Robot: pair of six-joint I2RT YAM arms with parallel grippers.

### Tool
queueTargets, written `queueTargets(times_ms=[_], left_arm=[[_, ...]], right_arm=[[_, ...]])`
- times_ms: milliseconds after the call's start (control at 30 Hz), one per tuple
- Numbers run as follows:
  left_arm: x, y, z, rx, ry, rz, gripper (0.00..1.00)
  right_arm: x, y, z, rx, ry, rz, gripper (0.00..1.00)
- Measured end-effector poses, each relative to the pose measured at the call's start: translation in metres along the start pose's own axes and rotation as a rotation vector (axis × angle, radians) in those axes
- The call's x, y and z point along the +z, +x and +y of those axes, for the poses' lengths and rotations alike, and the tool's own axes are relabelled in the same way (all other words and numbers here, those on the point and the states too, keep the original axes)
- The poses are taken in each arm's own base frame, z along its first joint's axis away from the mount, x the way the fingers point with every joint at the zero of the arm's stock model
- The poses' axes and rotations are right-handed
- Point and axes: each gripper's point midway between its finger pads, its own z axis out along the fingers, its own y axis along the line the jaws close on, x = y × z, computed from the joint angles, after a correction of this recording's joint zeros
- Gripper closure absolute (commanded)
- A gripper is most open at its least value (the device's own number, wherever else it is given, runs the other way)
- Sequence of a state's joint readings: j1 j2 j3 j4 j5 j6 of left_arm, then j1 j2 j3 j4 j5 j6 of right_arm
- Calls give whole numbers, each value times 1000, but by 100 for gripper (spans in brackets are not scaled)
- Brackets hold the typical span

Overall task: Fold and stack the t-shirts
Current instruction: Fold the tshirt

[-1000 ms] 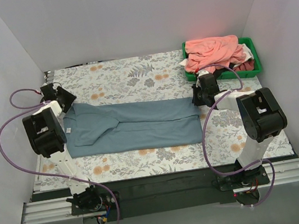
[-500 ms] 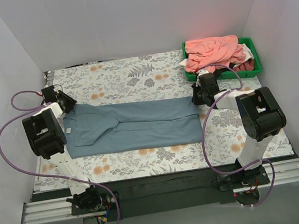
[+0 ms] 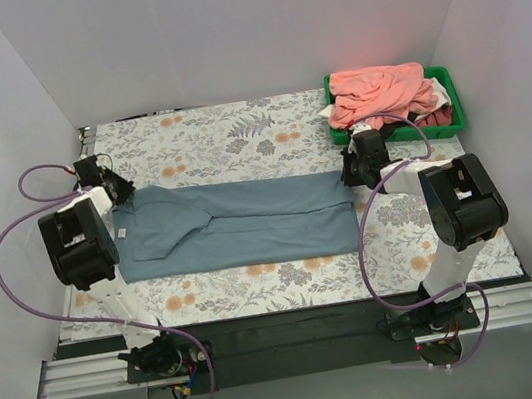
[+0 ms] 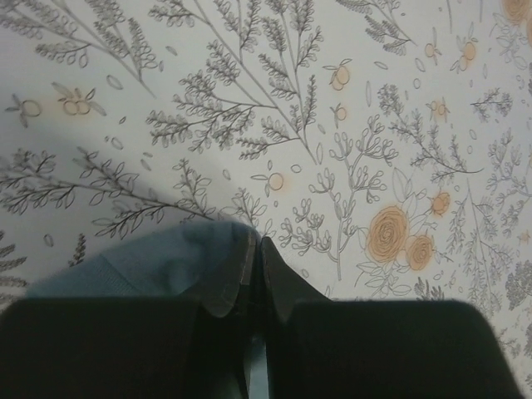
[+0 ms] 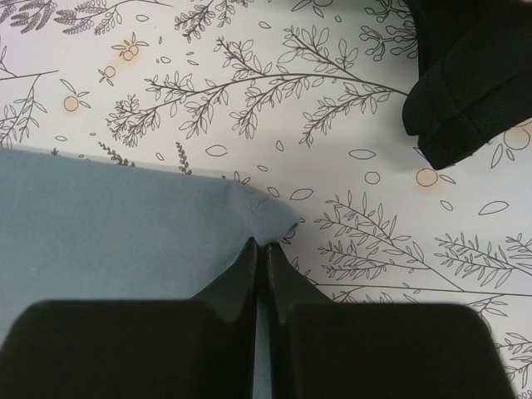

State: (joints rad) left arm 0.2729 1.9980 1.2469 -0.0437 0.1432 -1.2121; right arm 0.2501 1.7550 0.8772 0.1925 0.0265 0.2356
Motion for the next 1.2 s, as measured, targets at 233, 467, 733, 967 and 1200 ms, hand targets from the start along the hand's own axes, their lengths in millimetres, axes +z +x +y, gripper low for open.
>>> queueTargets(times_ms=[233,467,733,967,1200], left_arm=[[-20,-3,11,-4,-48,-73,100],[-30,-19,16,-7,-87,-163,100],[-30,-20,36,-10,-166,-193,100],[-31,-17,44,9,-202,-181,40],[-42,-27,38,6,-191,-212,25]], right_arm=[[0,-1,-3,21,20,-6,99],[0,-2,-7,34,45,-12,99],[0,-2,-8,50,55,-14,99],[-1,-3,-7,49,52,-14,95],[-19,-11,-2,-20,74,-28,48]])
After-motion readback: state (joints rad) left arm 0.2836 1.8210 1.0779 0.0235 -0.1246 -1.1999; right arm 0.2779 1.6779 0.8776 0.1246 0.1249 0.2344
